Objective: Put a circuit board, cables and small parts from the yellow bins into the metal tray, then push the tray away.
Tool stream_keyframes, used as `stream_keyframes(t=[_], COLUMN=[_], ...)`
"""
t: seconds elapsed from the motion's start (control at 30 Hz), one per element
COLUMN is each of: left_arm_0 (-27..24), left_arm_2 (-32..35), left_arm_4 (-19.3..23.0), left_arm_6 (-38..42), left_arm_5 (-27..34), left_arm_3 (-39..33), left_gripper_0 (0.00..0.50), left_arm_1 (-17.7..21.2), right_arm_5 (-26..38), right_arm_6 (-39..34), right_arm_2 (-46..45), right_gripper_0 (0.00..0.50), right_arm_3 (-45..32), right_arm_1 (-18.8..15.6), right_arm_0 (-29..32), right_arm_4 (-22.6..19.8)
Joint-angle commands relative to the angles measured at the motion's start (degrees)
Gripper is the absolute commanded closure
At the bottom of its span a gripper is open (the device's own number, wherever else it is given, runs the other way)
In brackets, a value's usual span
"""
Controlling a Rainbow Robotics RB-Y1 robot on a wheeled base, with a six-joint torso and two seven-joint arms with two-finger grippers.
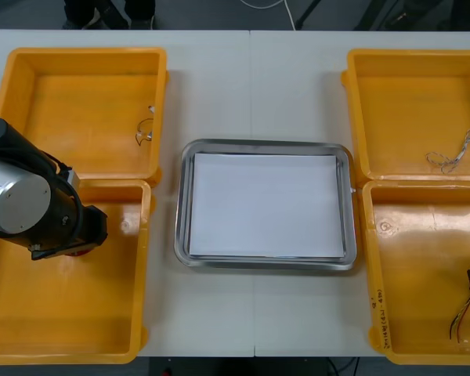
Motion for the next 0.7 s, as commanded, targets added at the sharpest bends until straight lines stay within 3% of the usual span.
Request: stream_keyframes(t=[0.03, 0.27, 0.4, 0.7], left_arm_0=[0.94, 0.94, 0.94, -2.40], left_arm_2=[0.78, 3.69, 5.88, 13.62], left_arm_4=[2.26, 7.62, 8.59, 12.10], left_arm_6=[-4.64, -3.32, -2.97, -2.27], left_arm_5=[0.99, 1.78, 3.10, 7.45], left_arm_3=[-3.38, -7.43, -10.42, -16.30], left_gripper_0=[0.500, 0.500, 0.500, 0.500], left_arm_1=[4.60, 7.76, 7.94, 4.33], right_arm_5=[0.84, 9.45, 12.88, 20.88], right_arm_6=[-1.37, -1.29, -1.11, -1.20], right_arm_2=[-0.91, -5.84, -7.77, -11.72], right_gripper_0=[0.500, 0.500, 0.500, 0.500], right_arm_3=[-0.41, -2.61, -4.54, -11.13], right_arm_1=[0.16, -0.28, -0.55, -3.71], right_arm_0=[-2.19, -4.74, -5.09, -5.53], right_arm_4=[0.76, 0.50, 0.32, -0.56])
